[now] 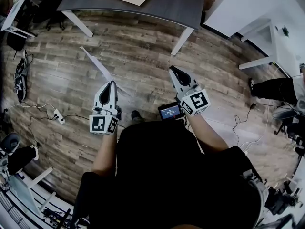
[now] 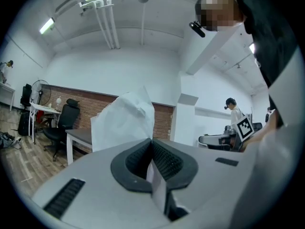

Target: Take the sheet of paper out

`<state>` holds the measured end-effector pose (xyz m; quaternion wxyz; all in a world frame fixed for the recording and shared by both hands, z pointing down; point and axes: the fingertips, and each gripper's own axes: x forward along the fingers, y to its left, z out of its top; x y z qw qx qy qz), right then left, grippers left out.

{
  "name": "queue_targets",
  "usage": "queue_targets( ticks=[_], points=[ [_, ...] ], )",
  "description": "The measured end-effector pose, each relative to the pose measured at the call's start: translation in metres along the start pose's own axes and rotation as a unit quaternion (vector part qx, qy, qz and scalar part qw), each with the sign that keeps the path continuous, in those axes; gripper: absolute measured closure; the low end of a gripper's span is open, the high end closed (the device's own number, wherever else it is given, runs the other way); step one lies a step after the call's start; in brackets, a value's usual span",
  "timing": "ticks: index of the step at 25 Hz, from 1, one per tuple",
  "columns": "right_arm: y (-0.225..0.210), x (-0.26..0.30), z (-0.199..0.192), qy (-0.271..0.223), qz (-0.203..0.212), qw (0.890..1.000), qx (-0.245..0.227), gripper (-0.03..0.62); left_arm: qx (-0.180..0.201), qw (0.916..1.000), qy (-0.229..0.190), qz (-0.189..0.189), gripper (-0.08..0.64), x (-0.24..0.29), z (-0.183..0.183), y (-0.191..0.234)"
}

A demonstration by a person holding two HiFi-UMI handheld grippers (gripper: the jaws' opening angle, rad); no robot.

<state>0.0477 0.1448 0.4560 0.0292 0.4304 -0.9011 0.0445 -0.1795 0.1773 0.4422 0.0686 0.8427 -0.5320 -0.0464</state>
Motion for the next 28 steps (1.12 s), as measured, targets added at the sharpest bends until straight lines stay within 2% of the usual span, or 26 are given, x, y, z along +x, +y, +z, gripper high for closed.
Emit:
queue_targets(
  ticks=[17, 28],
  points=[
    [0.007, 0.0, -0.002, -0.002, 0.007, 1.0, 0.011, 0.566, -0.008, 0.9999, 0.002, -0.013, 0.563, -0.005, -0.003, -0.01],
    [-0.002, -0.009, -0.002, -0.001, 0.006, 1.0, 0.016, 0.566, -0.015, 0.9999, 0.002, -0.007, 0.563, -0.002, -0.004, -0.018]
  ],
)
